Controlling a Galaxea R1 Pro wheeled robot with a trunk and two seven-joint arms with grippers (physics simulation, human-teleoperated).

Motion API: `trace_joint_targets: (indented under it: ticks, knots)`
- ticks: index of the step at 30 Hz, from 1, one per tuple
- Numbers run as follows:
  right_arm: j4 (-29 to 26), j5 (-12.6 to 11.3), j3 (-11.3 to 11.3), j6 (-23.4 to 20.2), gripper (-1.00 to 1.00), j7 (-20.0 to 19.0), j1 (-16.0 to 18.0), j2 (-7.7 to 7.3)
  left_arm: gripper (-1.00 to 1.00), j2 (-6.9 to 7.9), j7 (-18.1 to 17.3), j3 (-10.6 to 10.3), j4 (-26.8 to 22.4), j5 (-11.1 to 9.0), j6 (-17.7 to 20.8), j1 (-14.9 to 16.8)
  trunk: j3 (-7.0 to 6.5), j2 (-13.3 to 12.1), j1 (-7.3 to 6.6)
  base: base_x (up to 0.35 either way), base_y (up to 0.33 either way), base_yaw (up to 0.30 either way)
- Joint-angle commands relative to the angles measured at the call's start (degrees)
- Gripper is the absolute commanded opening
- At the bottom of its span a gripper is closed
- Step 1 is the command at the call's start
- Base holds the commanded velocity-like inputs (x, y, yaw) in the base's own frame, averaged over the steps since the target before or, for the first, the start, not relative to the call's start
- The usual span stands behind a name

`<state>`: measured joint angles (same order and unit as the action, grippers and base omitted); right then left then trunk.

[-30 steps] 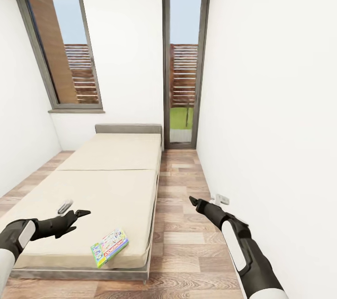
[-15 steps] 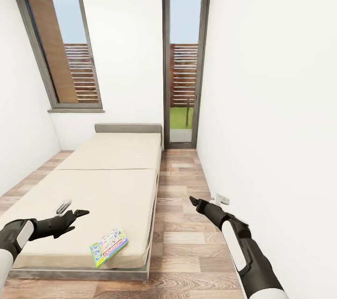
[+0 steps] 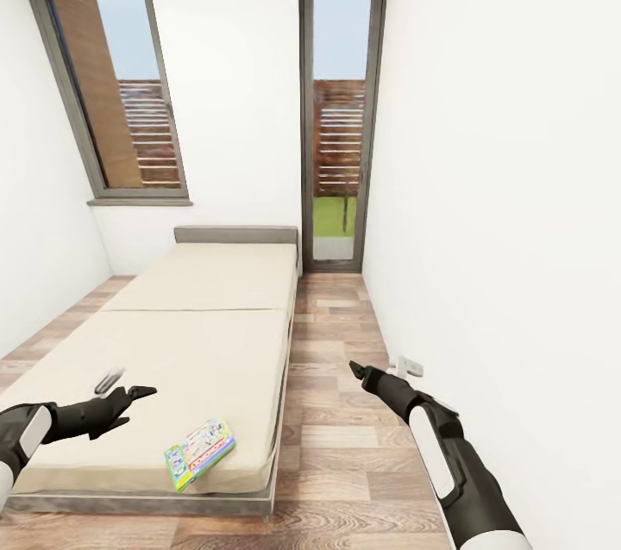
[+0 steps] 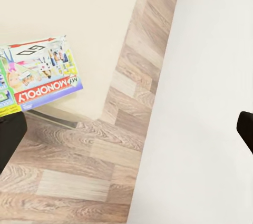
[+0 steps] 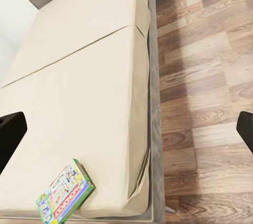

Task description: Put all the toys in the child's room - the three board games (two on the bed and one on the table), the two jigsaw puzzles on the table, and the tennis ball on the table - inside the toy box on the table in the child's room.

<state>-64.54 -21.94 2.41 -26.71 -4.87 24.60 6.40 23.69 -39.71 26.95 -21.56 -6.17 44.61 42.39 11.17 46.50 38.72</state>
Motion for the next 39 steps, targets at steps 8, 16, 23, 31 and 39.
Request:
trace_joint_targets:
  ticks: [8, 16, 23, 31, 39]
  knots:
    - [-0.1, -0.1, 0.1, -0.4, 1.00, -0.3, 0.1, 0.18, 1.00, 0.22, -0.1, 0.5, 0.0, -0.3, 2.5, 0.1, 1.53, 3.3, 1.78, 0.000, 0.000, 0.000]
    - [-0.1, -0.1, 0.1, -0.4, 1.00, -0.3, 0.0, 0.18, 1.00, 0.51, -0.1, 3.0, -0.1, -0.3, 3.9, 0.1, 2.97, 6.5, 3.53, 0.000, 0.000, 0.000]
    - [-0.1, -0.1, 0.1, -0.4, 1.00, -0.3, 0.0, 0.19, 1.00, 0.54, -0.1, 3.8, -0.2, -0.3, 5.3, 0.1, 4.22, 9.3, 5.07, 0.000, 0.000, 0.000]
    - [-0.1, -0.1, 0.1, -0.4, 1.00, -0.3, 0.0, 0.19, 1.00, 0.78, -0.1, 3.9, -0.2, -0.2, 5.6, 0.1, 5.66, 12.5, 6.83, -0.024, 0.004, 0.000]
    - [-0.1, -0.1, 0.1, -0.4, 1.00, -0.3, 0.0, 0.21, 1.00, 0.86, -0.1, 3.9, -0.2, -0.2, 5.6, 0.1, 7.09, 15.7, 8.58, -0.133, 0.036, 0.000]
